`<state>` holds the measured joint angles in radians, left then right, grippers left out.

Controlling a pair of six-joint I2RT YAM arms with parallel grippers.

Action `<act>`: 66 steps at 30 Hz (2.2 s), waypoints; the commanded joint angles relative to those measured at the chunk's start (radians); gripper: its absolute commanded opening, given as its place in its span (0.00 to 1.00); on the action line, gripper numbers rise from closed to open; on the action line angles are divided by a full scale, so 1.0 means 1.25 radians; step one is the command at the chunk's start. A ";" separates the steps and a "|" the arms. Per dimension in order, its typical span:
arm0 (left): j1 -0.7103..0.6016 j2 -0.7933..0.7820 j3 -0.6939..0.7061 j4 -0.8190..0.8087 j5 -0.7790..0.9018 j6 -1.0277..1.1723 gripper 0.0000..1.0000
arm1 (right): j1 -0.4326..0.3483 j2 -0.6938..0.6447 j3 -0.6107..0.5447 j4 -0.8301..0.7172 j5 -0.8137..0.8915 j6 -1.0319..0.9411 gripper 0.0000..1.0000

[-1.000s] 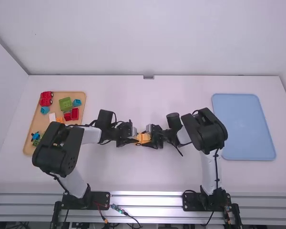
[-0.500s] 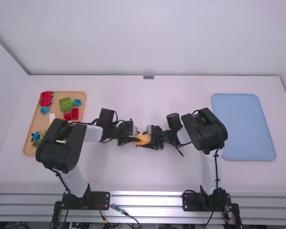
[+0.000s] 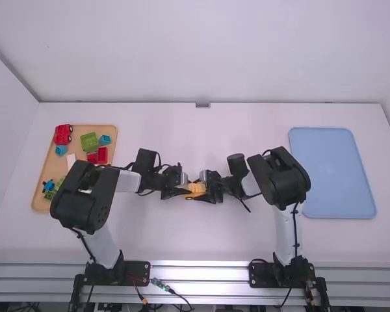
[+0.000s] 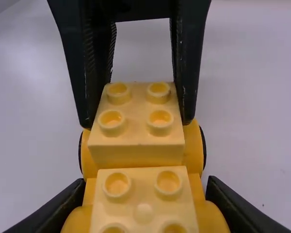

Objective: Assemble lego blocks to make yellow taxi

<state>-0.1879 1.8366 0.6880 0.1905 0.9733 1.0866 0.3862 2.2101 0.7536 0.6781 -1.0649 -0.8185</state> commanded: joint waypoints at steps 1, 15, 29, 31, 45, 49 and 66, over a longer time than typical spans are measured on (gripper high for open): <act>-0.008 0.012 0.007 -0.026 0.047 0.039 0.02 | 0.002 0.016 0.008 -0.001 0.032 0.014 0.44; -0.068 0.013 0.007 0.026 -0.033 -0.028 0.02 | 0.020 0.016 -0.039 0.140 0.075 0.092 0.45; -0.070 0.013 0.010 0.026 -0.041 -0.022 0.23 | 0.047 0.016 -0.033 0.139 0.117 0.114 0.45; -0.070 0.013 0.011 0.025 -0.040 -0.022 0.25 | 0.042 0.016 -0.033 0.139 0.116 0.113 0.45; -0.070 0.013 0.011 0.022 -0.035 -0.026 0.28 | 0.044 0.016 -0.043 0.134 0.116 0.070 0.50; -0.070 0.013 0.011 0.022 -0.034 -0.029 0.28 | 0.042 0.016 -0.049 0.127 0.114 0.040 0.52; -0.069 0.013 0.019 0.000 -0.009 -0.007 0.53 | 0.036 0.016 0.016 -0.028 0.110 0.003 0.54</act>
<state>-0.2665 1.8374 0.7086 0.2001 0.9386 1.0698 0.4297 2.2101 0.7738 0.6739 -1.0180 -0.7933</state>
